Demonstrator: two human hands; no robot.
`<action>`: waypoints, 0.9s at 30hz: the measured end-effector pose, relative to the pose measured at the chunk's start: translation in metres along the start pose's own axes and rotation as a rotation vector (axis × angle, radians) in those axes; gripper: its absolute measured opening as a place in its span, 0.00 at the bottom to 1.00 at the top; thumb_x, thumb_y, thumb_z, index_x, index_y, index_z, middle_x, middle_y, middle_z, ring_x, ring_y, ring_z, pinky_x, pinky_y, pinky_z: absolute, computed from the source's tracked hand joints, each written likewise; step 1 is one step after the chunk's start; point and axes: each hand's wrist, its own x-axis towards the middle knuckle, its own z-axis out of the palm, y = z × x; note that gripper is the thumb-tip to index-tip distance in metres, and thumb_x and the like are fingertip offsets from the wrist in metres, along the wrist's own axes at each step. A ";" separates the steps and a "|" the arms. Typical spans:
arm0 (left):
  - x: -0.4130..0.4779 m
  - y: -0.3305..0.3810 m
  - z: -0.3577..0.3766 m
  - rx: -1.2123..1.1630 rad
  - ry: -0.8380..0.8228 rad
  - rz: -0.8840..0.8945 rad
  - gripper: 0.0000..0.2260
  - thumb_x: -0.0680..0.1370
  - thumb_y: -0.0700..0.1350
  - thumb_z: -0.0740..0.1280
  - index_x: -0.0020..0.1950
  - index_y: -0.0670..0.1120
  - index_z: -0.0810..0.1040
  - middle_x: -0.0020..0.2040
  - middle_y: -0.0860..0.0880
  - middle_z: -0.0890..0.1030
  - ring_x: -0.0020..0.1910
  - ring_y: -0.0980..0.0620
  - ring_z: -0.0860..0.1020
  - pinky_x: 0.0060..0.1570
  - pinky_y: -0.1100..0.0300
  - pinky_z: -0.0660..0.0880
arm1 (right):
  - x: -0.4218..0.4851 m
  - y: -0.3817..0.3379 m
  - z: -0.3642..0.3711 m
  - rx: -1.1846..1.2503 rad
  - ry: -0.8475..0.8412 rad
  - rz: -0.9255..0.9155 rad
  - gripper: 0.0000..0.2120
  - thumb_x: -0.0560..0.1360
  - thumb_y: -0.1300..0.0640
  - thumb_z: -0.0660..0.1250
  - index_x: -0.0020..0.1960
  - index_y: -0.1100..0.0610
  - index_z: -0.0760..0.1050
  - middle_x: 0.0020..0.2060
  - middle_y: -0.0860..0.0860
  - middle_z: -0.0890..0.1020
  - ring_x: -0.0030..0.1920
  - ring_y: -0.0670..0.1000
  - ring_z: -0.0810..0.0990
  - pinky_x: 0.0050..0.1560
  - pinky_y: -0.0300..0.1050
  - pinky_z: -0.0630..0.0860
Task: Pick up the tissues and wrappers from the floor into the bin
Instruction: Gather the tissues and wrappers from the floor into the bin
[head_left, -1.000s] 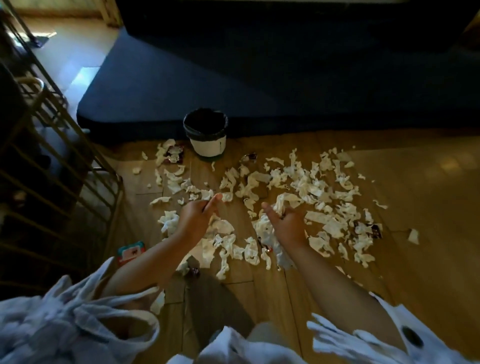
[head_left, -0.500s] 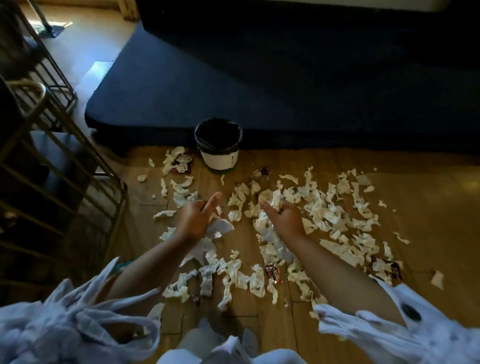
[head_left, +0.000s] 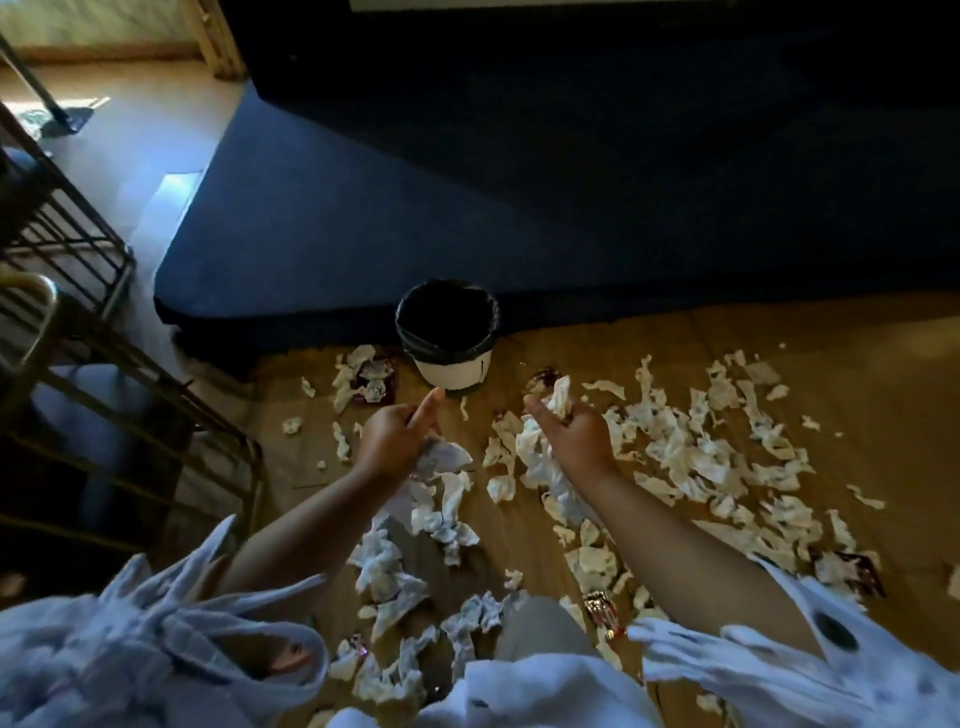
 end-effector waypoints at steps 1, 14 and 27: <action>0.012 0.001 0.000 -0.017 -0.011 -0.029 0.20 0.77 0.56 0.61 0.30 0.46 0.72 0.25 0.50 0.73 0.23 0.55 0.70 0.28 0.61 0.68 | 0.012 -0.001 0.003 -0.001 0.006 0.008 0.23 0.74 0.52 0.68 0.25 0.55 0.62 0.17 0.46 0.66 0.18 0.42 0.68 0.22 0.31 0.62; 0.215 0.036 0.025 -0.057 0.169 -0.109 0.22 0.77 0.55 0.61 0.28 0.44 0.70 0.22 0.50 0.69 0.22 0.55 0.66 0.22 0.66 0.64 | 0.242 -0.025 0.032 -0.010 -0.102 0.049 0.25 0.72 0.44 0.67 0.46 0.70 0.75 0.43 0.65 0.82 0.46 0.63 0.80 0.48 0.54 0.77; 0.438 -0.001 0.051 -0.208 0.354 -0.327 0.22 0.77 0.62 0.57 0.40 0.43 0.74 0.33 0.43 0.71 0.31 0.50 0.68 0.31 0.58 0.62 | 0.465 0.008 0.140 0.125 -0.212 0.298 0.17 0.76 0.48 0.64 0.49 0.63 0.75 0.37 0.52 0.79 0.39 0.50 0.78 0.39 0.40 0.72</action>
